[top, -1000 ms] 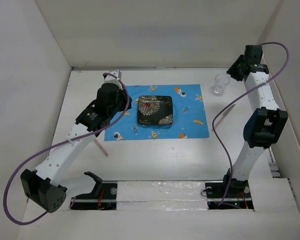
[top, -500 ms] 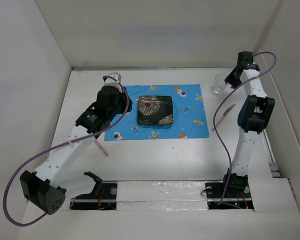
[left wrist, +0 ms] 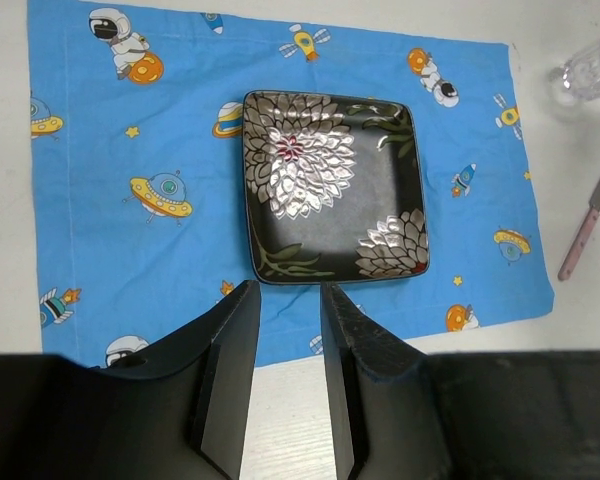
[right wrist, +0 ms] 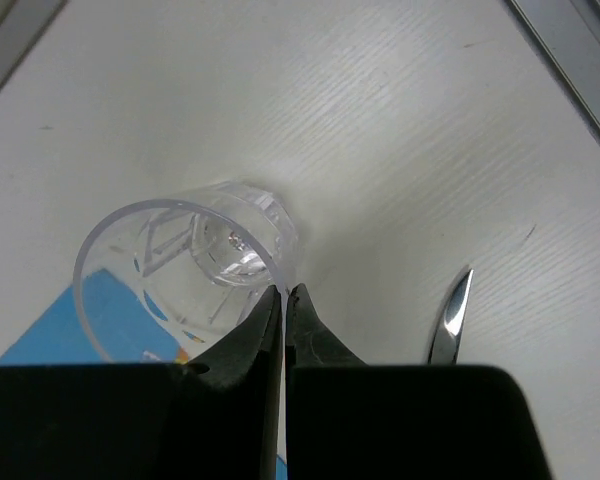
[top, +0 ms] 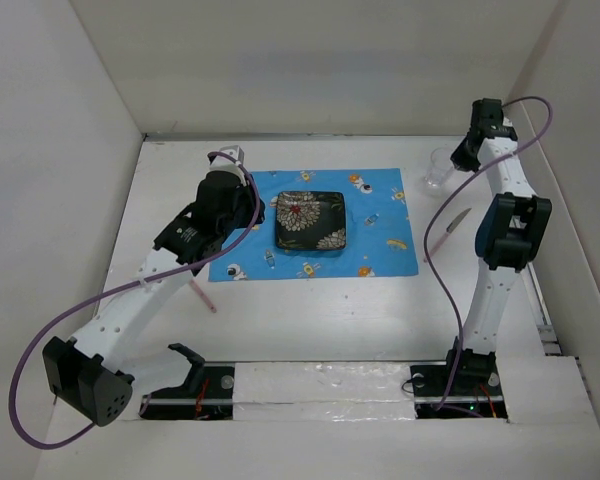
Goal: Set the dinner table for one person
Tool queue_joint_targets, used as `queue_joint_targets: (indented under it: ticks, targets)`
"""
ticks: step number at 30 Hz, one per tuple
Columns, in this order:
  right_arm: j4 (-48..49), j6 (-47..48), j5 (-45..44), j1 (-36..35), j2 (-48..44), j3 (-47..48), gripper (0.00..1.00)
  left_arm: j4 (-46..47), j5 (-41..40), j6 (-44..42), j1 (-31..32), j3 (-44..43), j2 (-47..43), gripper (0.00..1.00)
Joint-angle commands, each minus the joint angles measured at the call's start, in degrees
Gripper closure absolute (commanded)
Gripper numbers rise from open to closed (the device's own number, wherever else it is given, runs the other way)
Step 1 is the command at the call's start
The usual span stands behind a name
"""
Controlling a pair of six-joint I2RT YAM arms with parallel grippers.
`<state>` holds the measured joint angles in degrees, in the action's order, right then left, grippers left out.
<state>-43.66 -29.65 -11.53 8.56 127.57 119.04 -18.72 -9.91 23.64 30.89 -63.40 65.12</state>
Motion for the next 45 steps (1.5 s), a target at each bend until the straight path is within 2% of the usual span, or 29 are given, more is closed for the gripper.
queue_joint_targets:
  ticks: [1,7,11,15,22,38,41,43,44,45]
  targets:
    - [5.0,2.0,-0.3,-3.9,-7.7,1.6,1.0,0.0,-1.2,0.1,0.0,-3.1,-0.1,0.72]
    - [2.4,4.6,4.8,-10.9,-7.2,4.1,1.0,-0.9,-1.7,0.9,0.0,-4.5,-0.2,0.67]
    - [1.8,5.7,5.5,-14.4,-5.6,5.1,1.0,-0.9,-1.2,1.7,0.0,-3.6,-1.0,0.62]
    - [0.7,6.4,4.5,-16.5,-2.9,7.3,1.0,-1.0,-0.9,2.1,0.0,-2.4,-1.8,0.61]
    - [-2.5,7.0,1.4,-17.0,2.3,11.9,1.0,-0.9,-0.7,2.1,0.0,-0.3,-2.8,0.61]
    - [-2.7,5.2,-0.9,-17.5,4.1,7.1,0.99,0.4,0.2,0.4,0.0,0.8,-2.0,0.61]
    - [-2.7,4.6,-0.5,-17.5,4.2,6.5,0.96,0.4,0.2,0.2,0.0,1.1,-1.9,0.61]
    - [-3.1,4.4,0.0,-17.0,4.3,6.7,0.9,0.5,0.4,0.0,0.0,1.2,-1.9,0.61]
    - [-3.4,4.0,0.0,-17.0,4.3,6.9,0.84,0.5,0.4,0.0,0.0,1.2,-1.9,0.61]
    - [-3.3,3.9,0.2,-17.0,4.3,7.0,0.72,0.5,0.6,-0.2,0.0,1.3,-1.9,0.61]
